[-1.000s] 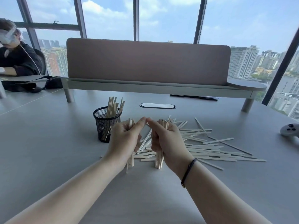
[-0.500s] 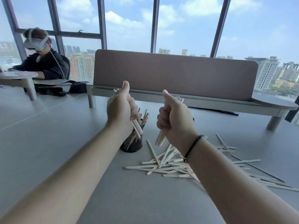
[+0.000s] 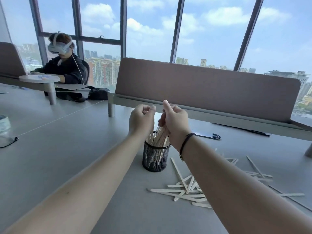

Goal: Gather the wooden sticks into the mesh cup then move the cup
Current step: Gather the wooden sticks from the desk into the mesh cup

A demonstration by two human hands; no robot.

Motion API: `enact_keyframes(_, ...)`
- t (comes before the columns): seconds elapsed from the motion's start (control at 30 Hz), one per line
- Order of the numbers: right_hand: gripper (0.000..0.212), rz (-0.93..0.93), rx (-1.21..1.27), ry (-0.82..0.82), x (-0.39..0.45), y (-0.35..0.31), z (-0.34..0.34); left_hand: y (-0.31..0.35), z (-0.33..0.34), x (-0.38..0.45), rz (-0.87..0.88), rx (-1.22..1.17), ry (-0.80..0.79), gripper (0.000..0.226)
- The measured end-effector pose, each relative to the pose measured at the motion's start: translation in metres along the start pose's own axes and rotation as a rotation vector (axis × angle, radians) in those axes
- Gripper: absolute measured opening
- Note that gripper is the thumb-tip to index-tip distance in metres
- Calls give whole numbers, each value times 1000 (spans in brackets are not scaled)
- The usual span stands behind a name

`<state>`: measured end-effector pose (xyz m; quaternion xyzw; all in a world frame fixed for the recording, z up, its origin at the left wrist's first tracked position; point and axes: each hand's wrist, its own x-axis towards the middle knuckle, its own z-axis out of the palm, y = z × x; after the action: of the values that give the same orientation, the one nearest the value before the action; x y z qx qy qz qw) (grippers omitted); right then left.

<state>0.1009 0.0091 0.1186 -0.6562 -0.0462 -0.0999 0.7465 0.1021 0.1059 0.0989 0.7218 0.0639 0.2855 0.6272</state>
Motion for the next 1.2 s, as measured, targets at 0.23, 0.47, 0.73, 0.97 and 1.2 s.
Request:
enact_keyframes(0.23, 13, -263, -258, -61, -6, -16, -28, 1, -7, -36, 599, 190, 116, 17)
enact_keyframes(0.47, 12, -309, -507, 27, -31, 11, -140, -8, 13, -125, 930, 428, -632, 28)
enact_keyframes(0.73, 78, 1, -1320, -191, -83, 49, -280, -47, 41, -141, 298, 1096, -982, 119)
enact_keyframes(0.97, 83, -13, -1434, -189, -89, 61, -292, -48, 68, -143, 424, 916, -914, 100)
enact_keyframes(1.2, 81, -98, -1404, -231, -86, 68, -280, -57, 70, -145, 645, 604, -882, 52)
